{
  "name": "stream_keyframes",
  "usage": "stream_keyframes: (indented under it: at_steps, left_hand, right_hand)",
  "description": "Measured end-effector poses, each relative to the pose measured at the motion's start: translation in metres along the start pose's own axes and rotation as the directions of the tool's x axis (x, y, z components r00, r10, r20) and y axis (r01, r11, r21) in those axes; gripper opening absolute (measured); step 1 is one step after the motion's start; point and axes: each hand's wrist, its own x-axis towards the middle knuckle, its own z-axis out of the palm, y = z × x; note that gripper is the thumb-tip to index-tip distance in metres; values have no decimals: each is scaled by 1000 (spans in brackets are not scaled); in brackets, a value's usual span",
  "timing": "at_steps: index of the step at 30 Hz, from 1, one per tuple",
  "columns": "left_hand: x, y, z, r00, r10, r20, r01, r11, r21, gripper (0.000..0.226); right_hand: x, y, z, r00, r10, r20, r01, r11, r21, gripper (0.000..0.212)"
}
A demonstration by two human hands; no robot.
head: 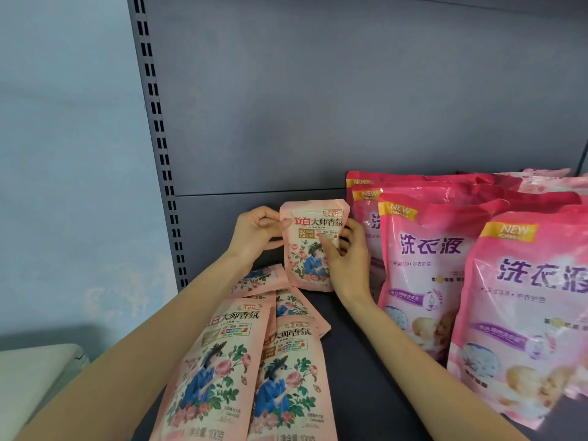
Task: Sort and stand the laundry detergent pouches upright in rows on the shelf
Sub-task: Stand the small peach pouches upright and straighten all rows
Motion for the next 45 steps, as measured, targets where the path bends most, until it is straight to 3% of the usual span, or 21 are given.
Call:
stream_keyframes:
  at_steps: [8,13,20,27,31,37,41,45]
  left_hand:
    - [13,-6,9,990,15,-140,-13,1000,15,13]
    - [13,-12,18,994,-21,-106,23,1000,18,13]
    - [16,-15,7,994,-60,-96,67,995,77,3]
    - [9,-12,0,992,-124,30,112,960,258,22]
    - [-3,-16,-16,985,-150,87,96,891,445,36]
    - [-31,-8,-49,991,-18,135,-78,734,675,38]
    - [-49,-5,-74,986,-9,169,-134,570,811,47]
    - [-67,-1,-94,981,17,195,-191,286,939,49]
  right_hand:
    - [-5,20,11,993,105,48,-102,993,-60,52]
    - [0,27,7,994,105,-26,-108,987,-118,48]
    - [0,34,9,986,161,42,-153,975,-163,47]
    - [-2,35,9,984,169,64,-152,966,-208,62]
    - [-5,31,8,986,141,87,-114,957,-266,71]
    - [-10,8,8,986,55,158,11,921,-390,79]
    - [-21,-12,5,940,50,338,204,712,-672,75]
    - [-30,-27,2,852,91,516,408,505,-761,74]
